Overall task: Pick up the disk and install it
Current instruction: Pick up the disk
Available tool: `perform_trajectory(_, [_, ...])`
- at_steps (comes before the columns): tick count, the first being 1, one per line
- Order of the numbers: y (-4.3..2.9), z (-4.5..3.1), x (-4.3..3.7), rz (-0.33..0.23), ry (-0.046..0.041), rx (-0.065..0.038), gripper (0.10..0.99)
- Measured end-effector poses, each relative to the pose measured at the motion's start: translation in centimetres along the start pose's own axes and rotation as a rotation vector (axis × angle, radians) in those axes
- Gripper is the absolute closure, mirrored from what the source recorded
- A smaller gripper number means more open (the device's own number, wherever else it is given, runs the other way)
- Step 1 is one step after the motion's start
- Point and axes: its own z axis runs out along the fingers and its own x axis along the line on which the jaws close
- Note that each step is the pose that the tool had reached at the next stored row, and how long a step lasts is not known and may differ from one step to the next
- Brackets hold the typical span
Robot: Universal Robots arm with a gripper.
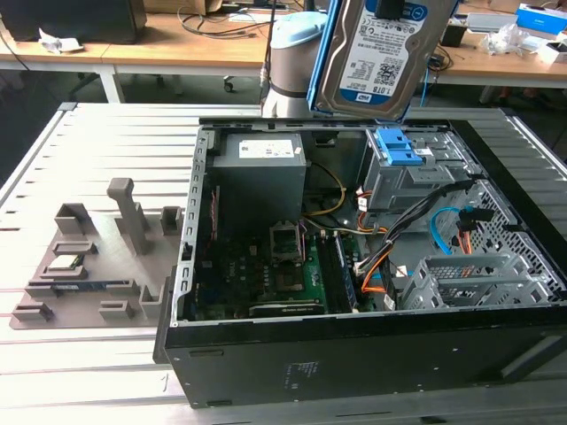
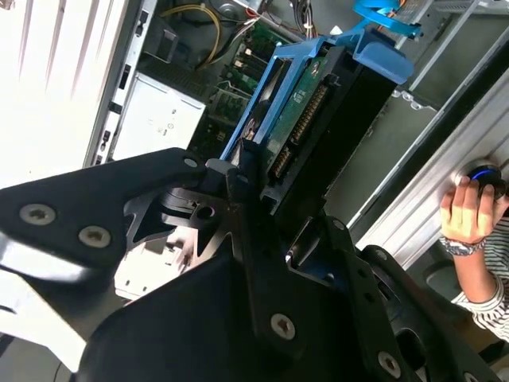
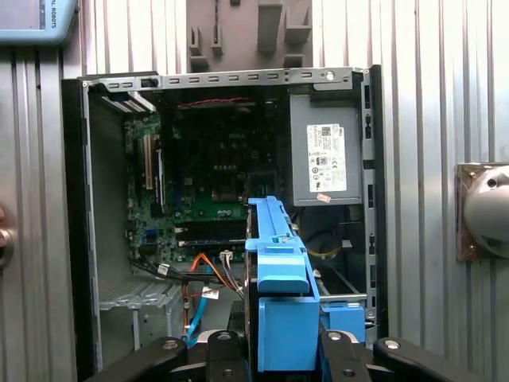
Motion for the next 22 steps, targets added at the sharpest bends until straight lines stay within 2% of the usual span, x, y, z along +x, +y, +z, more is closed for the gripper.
perform_trajectory(13, [-0.04, 0.22, 1.45, 0.0, 0.006, 0.0, 0.722])
perform_trajectory(15, [-0.07, 0.36, 2.59, 0.0, 0.0121, 0.0, 0.722])
perform_trajectory(22, [-0.1, 0.48, 3.54, 0.0, 0.018, 0.001, 0.722])
